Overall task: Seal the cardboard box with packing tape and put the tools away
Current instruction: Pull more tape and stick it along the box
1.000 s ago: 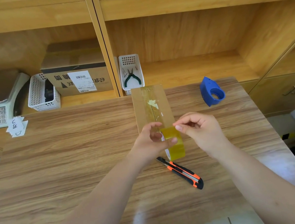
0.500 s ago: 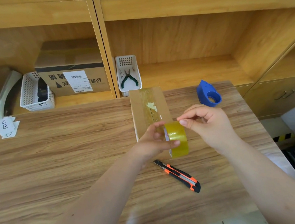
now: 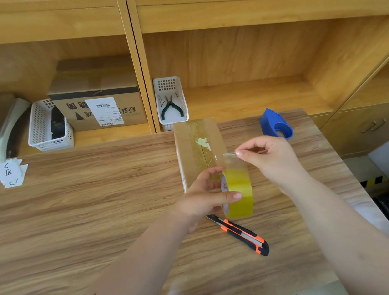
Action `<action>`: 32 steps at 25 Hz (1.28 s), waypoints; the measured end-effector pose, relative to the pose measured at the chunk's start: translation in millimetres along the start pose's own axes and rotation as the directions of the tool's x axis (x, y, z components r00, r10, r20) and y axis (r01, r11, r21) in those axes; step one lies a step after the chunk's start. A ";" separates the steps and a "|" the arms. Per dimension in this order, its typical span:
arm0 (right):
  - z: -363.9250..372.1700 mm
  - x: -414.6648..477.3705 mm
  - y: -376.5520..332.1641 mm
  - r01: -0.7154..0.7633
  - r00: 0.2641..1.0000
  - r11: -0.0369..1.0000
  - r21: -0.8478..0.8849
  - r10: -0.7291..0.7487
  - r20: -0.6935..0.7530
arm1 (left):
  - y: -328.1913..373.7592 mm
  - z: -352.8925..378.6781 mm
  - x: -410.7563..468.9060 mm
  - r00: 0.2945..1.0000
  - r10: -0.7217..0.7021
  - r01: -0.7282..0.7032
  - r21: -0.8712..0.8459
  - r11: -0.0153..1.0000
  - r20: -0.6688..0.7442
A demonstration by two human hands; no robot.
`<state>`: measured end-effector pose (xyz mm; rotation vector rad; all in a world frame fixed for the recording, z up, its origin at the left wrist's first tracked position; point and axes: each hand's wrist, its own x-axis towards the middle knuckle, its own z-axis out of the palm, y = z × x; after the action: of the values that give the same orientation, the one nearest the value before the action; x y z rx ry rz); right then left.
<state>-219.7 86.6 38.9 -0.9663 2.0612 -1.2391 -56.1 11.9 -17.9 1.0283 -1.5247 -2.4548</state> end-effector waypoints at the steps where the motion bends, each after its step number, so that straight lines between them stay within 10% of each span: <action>1: 1.8 0.7 1.1 -0.025 1.000 0.999 -0.020 0.025 0.009 | 0.3 -0.5 -1.2 1.000 0.005 -0.005 -0.003 1.000 -0.006; 21: 28.2 -11.9 25.5 -0.203 0.979 0.972 -0.119 0.197 -0.057 | 4.5 -17.7 -14.5 0.975 0.196 -0.213 0.187 0.959 0.106; 32: 18.5 7.1 29.1 -0.080 0.992 0.972 0.221 0.100 -0.080 | 20.6 -12.3 7.8 0.977 0.203 -0.186 0.202 0.962 -0.066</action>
<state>-218.9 80.7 4.2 -0.7200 1.9629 -1.4483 -60.7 -11.0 -8.4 0.9453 -1.7723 -2.1377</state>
